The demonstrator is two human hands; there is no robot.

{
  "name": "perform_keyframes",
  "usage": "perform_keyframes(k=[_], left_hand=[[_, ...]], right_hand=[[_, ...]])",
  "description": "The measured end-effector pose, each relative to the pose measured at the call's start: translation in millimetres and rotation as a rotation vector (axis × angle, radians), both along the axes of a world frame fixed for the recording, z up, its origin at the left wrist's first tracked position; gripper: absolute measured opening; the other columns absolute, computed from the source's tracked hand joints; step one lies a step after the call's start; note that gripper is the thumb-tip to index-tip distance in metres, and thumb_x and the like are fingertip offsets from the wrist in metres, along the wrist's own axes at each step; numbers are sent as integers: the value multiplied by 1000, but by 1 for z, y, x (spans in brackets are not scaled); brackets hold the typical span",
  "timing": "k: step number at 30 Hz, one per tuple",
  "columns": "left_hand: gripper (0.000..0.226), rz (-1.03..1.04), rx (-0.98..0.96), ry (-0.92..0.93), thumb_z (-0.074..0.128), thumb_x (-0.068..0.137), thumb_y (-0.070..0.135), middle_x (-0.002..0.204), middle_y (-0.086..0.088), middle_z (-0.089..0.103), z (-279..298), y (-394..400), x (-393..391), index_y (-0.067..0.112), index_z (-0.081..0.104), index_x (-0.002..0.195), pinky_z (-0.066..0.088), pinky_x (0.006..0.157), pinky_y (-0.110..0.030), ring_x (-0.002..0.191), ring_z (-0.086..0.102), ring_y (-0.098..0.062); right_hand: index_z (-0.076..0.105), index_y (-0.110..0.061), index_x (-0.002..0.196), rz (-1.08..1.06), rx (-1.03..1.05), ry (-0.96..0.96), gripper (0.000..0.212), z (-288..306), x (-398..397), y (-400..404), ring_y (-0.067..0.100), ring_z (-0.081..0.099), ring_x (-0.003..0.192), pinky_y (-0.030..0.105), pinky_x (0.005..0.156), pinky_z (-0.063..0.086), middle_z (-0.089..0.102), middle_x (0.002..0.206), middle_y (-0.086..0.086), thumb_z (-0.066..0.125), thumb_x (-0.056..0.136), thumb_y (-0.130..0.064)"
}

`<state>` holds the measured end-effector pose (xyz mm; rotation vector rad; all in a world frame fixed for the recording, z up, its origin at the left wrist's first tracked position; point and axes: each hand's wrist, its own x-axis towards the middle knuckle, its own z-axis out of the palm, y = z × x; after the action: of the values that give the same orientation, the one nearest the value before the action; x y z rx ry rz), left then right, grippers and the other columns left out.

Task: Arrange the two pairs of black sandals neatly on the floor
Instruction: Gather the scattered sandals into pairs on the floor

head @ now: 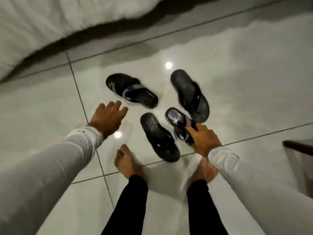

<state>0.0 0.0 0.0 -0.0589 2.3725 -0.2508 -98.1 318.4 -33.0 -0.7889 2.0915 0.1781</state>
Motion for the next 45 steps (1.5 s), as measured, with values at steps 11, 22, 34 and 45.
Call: perform_keyframes(k=[11,22,34,45], left_hand=[[40,-497,22,-3,64,90,6,124,-6,63,-124,-31,-79,20,60,127,52,74,-37,105,69,-30],[36,16,49,25,56,94,9,124,-8,61,-43,-93,2,14,51,129,49,75,-39,101,69,-31],[31,585,213,190,59,98,19,101,-17,67,-40,-113,106,3,53,124,53,62,-43,79,70,-41],[23,850,468,209,49,100,15,113,-18,62,-79,-129,102,2,58,116,58,82,-51,94,66,-41]], right_hand=[[72,-8,97,230,71,122,20,-108,15,-10,37,59,91,45,69,55,60,108,16,70,79,0],[56,-13,111,236,-9,26,16,-11,-14,-46,32,61,96,42,76,55,57,112,10,55,95,-17],[50,-12,133,215,-255,88,55,-14,14,-203,38,59,100,43,74,57,54,116,12,66,82,-1],[26,-11,154,361,-237,34,87,-77,83,-301,38,53,119,46,90,51,45,143,15,71,80,4]])
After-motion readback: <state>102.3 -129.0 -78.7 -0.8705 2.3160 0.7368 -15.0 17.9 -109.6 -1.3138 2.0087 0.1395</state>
